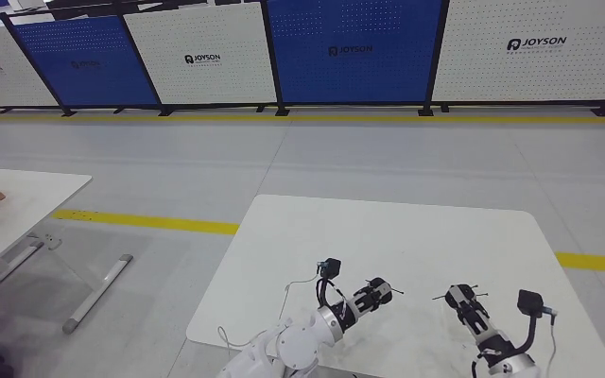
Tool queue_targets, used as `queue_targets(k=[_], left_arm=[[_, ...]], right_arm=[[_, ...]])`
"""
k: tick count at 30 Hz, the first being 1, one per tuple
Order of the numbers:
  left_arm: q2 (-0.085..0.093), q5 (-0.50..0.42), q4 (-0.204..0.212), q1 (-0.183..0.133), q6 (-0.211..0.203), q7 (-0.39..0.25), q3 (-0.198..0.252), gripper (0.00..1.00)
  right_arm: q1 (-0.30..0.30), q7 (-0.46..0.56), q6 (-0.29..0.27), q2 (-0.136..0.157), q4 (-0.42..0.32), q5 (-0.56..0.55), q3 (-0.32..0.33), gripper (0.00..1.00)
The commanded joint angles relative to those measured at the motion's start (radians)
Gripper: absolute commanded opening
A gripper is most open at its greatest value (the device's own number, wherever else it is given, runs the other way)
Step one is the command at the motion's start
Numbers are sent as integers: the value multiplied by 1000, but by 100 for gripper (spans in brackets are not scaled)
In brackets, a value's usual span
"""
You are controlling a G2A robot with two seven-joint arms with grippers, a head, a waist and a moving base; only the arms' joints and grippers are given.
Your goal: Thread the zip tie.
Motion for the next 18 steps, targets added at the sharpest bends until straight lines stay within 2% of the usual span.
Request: queue_targets(k=[1, 3, 14, 18], left_arm=[[-5, -7, 18, -11, 1, 8, 11, 0], [-6, -8, 22, -14, 2, 9, 13, 0], [-6, -8, 22, -14, 2, 9, 13, 0], [-6, -8, 22, -14, 2, 9, 13, 0]], right_arm=[[7, 19, 7, 0, 1, -33, -11, 0], [13, 55, 3, 1, 1, -57, -16, 0], [16, 53, 5, 1, 4, -62, -17, 0], [52, 58, 15, -4, 15, -72, -39, 0]])
